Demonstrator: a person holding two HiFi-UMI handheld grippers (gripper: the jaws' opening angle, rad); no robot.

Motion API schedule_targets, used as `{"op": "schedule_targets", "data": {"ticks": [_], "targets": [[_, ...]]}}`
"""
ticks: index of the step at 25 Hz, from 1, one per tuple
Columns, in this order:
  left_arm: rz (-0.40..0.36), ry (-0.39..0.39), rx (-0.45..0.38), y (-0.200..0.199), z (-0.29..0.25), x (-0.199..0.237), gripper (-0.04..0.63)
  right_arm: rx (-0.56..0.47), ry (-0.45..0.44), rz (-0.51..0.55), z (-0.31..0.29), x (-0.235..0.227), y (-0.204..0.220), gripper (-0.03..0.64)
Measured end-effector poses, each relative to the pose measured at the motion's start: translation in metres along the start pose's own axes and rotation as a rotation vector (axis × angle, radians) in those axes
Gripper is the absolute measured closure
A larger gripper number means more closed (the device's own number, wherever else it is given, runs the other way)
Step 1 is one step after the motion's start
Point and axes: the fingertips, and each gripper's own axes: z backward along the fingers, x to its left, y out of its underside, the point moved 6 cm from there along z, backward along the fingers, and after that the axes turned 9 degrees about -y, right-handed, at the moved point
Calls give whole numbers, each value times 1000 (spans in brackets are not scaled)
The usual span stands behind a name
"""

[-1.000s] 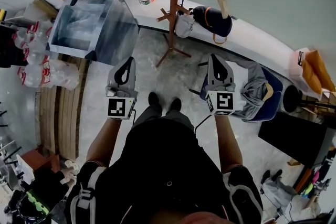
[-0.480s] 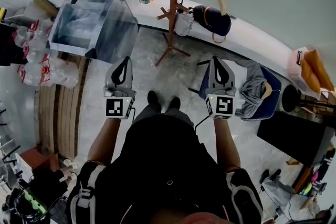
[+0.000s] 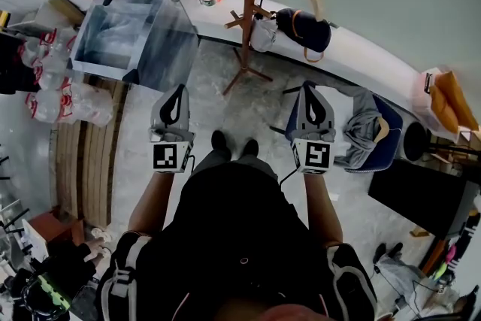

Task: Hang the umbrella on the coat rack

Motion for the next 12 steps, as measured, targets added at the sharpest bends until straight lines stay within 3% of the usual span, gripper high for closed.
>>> {"op": "schedule_targets", "data": {"ticks": [12], "targets": [[-34,0,26,9,4,2,595,10,-9,8,0,7,-1,617]]}}
